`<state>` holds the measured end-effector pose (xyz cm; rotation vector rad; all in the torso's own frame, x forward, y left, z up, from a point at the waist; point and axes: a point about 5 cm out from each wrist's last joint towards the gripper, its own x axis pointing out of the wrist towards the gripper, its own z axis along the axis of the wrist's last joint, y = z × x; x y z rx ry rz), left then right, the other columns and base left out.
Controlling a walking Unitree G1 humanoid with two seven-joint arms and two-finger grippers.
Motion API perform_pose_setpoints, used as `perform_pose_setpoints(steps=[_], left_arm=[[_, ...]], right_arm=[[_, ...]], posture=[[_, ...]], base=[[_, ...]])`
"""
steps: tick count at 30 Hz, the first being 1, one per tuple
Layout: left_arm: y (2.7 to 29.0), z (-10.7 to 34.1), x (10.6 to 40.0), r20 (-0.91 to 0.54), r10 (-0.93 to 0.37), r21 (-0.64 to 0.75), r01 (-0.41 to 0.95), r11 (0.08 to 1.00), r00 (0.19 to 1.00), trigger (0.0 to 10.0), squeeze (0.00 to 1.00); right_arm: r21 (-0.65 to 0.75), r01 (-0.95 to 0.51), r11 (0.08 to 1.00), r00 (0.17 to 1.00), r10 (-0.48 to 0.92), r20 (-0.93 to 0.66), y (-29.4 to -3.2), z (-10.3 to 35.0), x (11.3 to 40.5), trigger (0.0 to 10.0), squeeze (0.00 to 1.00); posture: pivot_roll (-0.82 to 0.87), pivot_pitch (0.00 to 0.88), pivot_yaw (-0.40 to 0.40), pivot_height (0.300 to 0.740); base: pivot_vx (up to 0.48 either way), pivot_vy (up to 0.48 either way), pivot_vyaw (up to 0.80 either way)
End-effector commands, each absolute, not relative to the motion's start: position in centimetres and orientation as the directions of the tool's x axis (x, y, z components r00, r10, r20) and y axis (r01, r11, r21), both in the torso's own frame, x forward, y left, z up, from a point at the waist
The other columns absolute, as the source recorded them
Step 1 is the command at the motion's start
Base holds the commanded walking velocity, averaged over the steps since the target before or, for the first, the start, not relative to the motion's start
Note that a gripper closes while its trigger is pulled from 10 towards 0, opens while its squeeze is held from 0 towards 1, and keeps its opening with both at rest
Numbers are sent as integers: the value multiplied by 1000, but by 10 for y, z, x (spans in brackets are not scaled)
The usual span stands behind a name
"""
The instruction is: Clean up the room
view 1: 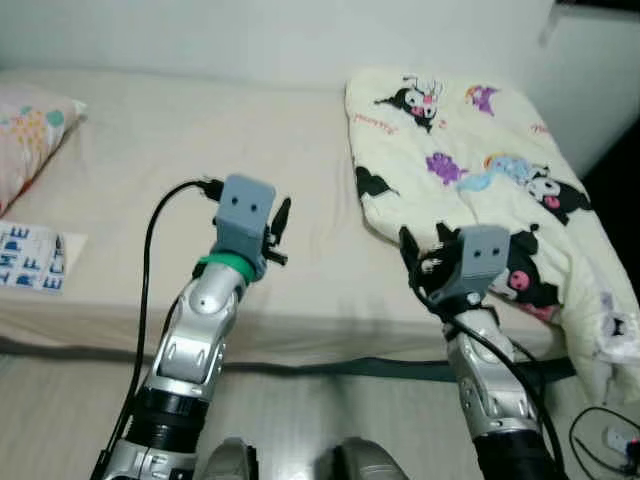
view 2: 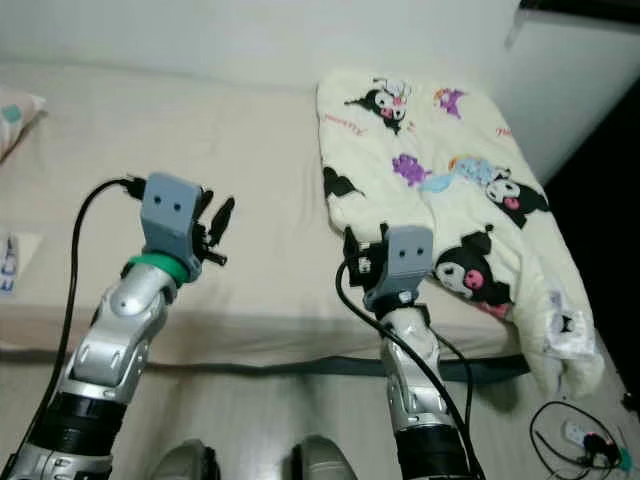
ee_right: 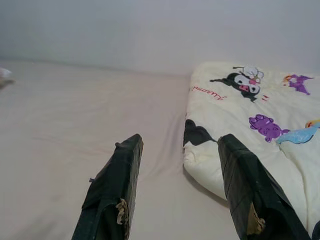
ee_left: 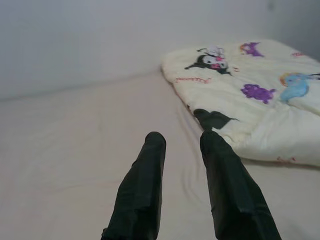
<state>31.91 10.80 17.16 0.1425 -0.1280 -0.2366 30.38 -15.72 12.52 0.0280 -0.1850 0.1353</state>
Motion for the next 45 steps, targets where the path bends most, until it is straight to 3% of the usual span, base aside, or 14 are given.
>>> perform_pose_setpoints(steps=[1, 16, 45], left_arm=[[103, 169, 318, 97, -255, 153, 239, 959, 962, 10000, 0], [103, 168, 318, 92, -255, 155, 240, 958, 962, 10000, 0], [102, 167, 321, 78, -250, 150, 236, 960, 965, 10000, 0]], right_arm=[[18, -116, 993, 979, 112, 171, -162, 122, 302, 10000, 0], [16, -117, 993, 979, 112, 170, -162, 121, 302, 10000, 0], [17, -79, 997, 983, 75, 165, -164, 117, 300, 10000, 0]], posture=[[-37, 0, 7, 721], [-38, 0, 10, 721], [-45, 0, 20, 711]], base=[[0, -412, 0], [0, -405, 0], [0, 0, 0]])
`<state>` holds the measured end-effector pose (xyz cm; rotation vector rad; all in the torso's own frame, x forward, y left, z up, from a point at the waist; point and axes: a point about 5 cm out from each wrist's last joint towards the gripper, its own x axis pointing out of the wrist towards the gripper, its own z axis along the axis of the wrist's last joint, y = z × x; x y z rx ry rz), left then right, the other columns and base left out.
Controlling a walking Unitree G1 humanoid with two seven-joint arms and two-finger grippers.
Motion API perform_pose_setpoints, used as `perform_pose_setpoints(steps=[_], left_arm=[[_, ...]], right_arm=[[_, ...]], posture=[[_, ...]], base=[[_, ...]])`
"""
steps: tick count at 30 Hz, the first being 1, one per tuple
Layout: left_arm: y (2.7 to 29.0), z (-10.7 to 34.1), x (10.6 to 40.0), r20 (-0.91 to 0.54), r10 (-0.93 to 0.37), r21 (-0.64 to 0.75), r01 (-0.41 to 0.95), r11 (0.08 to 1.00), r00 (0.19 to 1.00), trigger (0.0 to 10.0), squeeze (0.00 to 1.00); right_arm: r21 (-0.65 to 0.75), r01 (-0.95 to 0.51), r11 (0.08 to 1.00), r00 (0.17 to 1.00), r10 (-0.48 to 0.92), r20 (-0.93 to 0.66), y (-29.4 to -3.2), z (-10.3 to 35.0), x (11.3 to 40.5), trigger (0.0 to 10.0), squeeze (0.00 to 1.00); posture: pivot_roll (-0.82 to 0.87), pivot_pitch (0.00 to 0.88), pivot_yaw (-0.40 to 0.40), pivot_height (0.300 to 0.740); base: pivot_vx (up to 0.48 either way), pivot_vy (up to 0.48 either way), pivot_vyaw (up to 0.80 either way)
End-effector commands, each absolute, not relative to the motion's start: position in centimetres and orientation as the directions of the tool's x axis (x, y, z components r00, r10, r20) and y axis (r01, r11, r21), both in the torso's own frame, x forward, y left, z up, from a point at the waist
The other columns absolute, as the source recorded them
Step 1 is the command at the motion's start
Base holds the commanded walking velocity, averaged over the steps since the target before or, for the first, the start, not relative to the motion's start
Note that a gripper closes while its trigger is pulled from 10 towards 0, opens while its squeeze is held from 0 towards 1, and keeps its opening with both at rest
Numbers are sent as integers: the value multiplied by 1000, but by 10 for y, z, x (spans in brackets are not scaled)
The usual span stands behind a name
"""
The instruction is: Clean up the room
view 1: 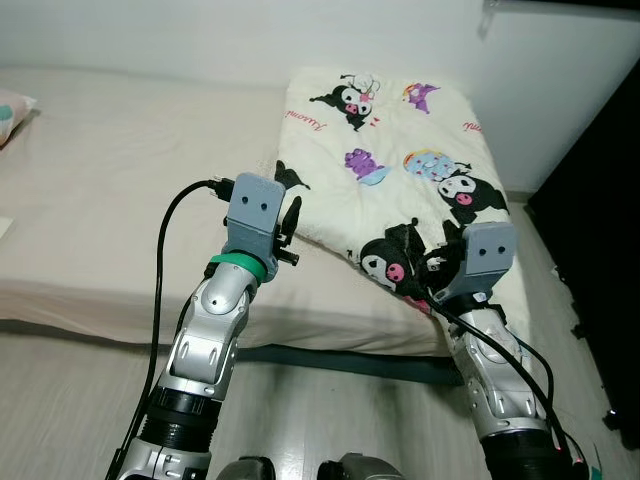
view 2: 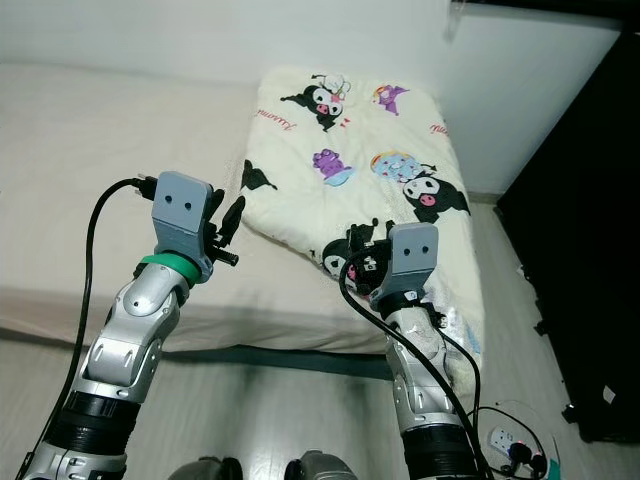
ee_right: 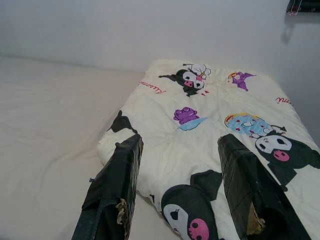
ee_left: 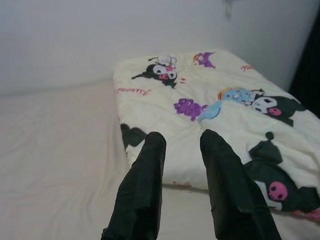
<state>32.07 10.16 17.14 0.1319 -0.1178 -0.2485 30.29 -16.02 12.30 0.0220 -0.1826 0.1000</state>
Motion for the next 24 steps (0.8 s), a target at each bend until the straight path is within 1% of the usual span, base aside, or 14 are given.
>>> perform_pose_setpoints(steps=[1, 10, 24], left_arm=[[102, 166, 321, 78, -250, 150, 237, 960, 965, 10000, 0], [101, 165, 320, 72, -256, 151, 243, 958, 964, 10000, 0], [100, 163, 318, 66, -257, 150, 245, 958, 964, 10000, 0]], right_arm=[[21, -63, 998, 985, 58, 161, -165, 116, 300, 10000, 0], [16, -16, 1000, 989, 14, 148, -173, 114, 301, 10000, 0], [12, -3, 1000, 989, 2, 150, -175, 114, 302, 10000, 0]], posture=[[-46, 0, 20, 706], [-49, 0, 23, 666], [-48, 0, 21, 611]], base=[[0, 0, 0], [0, 0, 0], [0, 0, 0]])
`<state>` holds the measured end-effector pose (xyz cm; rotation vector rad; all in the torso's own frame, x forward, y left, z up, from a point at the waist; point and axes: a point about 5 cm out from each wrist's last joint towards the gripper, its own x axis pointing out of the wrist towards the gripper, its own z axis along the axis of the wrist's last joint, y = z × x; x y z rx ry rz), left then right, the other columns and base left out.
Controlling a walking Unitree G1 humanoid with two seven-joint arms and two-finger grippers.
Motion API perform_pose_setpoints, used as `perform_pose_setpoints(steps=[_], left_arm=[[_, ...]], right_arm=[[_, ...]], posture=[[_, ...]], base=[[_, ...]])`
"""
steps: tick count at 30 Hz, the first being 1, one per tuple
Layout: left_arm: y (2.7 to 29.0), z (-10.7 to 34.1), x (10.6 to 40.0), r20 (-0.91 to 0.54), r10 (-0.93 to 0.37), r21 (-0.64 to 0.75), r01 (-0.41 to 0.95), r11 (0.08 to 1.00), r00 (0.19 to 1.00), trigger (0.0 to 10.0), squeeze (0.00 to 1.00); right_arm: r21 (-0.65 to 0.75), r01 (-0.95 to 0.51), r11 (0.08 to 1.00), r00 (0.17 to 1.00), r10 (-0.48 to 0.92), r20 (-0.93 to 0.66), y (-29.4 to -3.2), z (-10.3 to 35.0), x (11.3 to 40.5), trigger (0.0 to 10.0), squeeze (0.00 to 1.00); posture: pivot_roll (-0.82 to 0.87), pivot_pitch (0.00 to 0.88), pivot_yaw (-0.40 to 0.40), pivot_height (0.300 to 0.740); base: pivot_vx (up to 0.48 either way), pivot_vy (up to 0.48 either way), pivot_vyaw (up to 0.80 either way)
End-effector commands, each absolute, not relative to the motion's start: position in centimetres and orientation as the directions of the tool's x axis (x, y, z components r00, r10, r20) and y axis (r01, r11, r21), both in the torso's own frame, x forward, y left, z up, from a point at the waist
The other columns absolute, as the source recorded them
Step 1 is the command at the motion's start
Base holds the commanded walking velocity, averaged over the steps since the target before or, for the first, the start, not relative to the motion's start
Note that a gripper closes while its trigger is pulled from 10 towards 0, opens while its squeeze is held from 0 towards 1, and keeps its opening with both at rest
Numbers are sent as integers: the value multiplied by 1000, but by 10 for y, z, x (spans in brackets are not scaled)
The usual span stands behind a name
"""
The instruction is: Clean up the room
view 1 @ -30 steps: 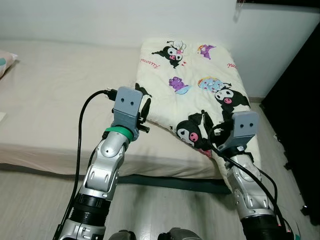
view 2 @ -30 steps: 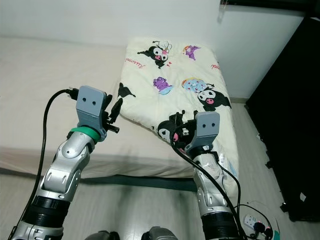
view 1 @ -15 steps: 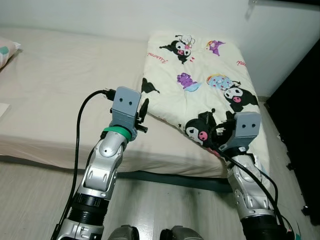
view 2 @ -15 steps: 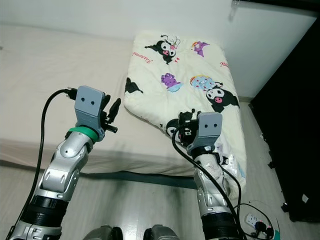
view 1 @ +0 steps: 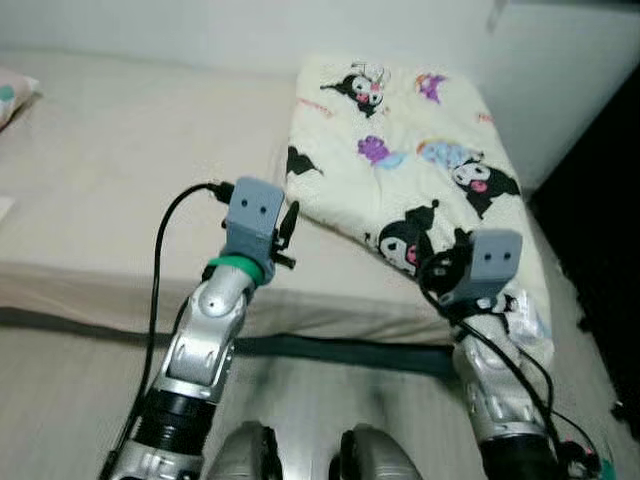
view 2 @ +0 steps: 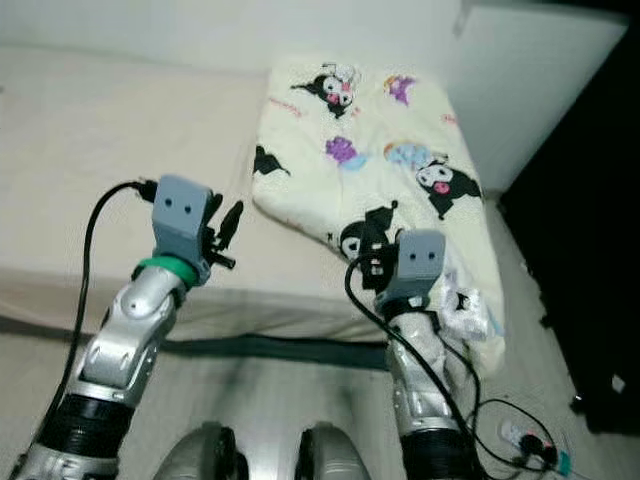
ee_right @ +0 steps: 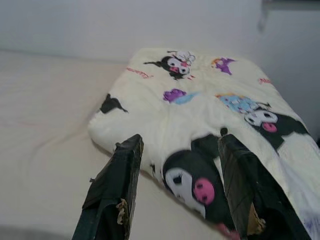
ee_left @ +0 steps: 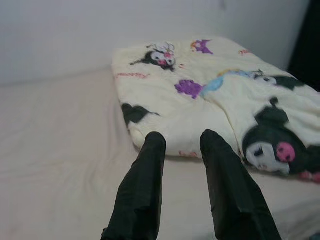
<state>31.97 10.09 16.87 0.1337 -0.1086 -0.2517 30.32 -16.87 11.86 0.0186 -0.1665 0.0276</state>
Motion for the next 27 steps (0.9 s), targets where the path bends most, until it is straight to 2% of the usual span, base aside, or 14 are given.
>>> perform_pose_setpoints(steps=[1, 27], left_arm=[[100, 163, 318, 66, -257, 150, 245, 958, 964, 10000, 0], [101, 160, 313, 49, -263, 150, 253, 956, 963, 10000, 0]], right_arm=[[12, -3, 1000, 989, 2, 150, -175, 114, 302, 10000, 0], [-17, -8, 1000, 986, 10, 165, -184, 118, 303, 10000, 0]], posture=[[-48, 0, 21, 611], [-46, 21, 30, 511]], base=[[0, 0, 0], [0, 0, 0]])
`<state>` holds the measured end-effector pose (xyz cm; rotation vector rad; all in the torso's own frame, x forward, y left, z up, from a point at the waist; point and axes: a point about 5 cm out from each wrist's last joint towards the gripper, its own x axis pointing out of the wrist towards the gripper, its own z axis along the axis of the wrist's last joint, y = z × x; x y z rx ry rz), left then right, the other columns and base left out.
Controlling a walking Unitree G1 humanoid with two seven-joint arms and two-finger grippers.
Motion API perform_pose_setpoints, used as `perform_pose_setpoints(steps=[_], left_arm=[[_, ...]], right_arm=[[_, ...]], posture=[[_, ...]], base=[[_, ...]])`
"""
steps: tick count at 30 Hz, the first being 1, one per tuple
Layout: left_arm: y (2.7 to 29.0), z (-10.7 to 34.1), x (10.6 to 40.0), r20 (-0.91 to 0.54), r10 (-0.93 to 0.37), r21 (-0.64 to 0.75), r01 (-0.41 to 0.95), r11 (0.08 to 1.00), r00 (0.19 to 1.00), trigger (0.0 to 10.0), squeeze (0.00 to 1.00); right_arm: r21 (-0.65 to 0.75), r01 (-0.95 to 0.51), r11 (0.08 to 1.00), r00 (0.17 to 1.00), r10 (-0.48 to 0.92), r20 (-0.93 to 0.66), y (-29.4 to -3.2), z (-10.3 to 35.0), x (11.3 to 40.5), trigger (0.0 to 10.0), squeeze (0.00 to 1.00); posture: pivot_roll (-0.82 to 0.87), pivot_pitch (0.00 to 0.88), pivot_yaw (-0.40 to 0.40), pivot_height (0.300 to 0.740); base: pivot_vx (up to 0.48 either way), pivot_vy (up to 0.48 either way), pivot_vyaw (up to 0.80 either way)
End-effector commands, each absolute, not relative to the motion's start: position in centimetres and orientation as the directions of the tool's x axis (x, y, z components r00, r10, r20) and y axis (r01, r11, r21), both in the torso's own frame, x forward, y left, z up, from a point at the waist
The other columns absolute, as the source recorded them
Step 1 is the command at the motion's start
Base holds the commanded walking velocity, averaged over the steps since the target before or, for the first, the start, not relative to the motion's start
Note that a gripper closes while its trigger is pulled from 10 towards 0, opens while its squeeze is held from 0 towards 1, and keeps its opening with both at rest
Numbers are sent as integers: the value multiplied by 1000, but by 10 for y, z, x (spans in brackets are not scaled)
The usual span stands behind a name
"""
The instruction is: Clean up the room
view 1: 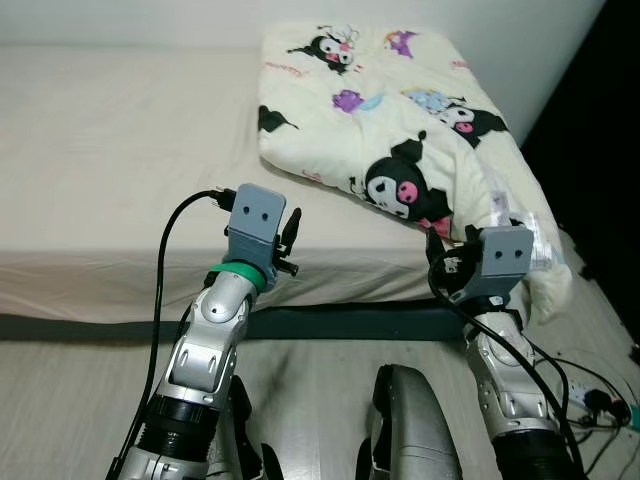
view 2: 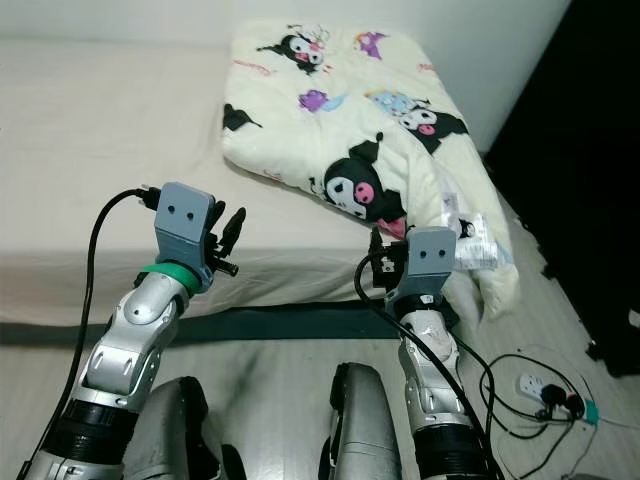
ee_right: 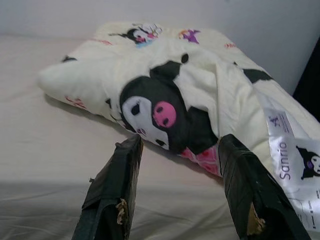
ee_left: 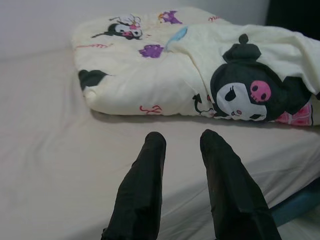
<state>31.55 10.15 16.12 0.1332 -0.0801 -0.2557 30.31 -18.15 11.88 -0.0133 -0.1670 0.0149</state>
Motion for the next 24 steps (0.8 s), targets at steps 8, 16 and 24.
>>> perform_pose_setpoints(steps=[8, 16, 24], left_arm=[[101, 159, 313, 43, -266, 151, 257, 955, 963, 10000, 0], [106, 160, 310, 34, -258, 159, 250, 955, 965, 10000, 0], [118, 159, 308, 13, -245, 181, 239, 954, 969, 10000, 0]], right_arm=[[-66, -24, 998, 982, 36, 184, -190, 124, 304, 10000, 0], [-123, 64, 990, 970, -32, 243, -231, 152, 320, 10000, 0], [-86, 129, 988, 973, -110, 202, -278, 167, 338, 10000, 0]], posture=[[-43, 36, 36, 481], [-24, 70, 41, 446], [-3, 112, 68, 421]], base=[[0, 0, 0], [0, 0, 0], [0, 0, 0]])
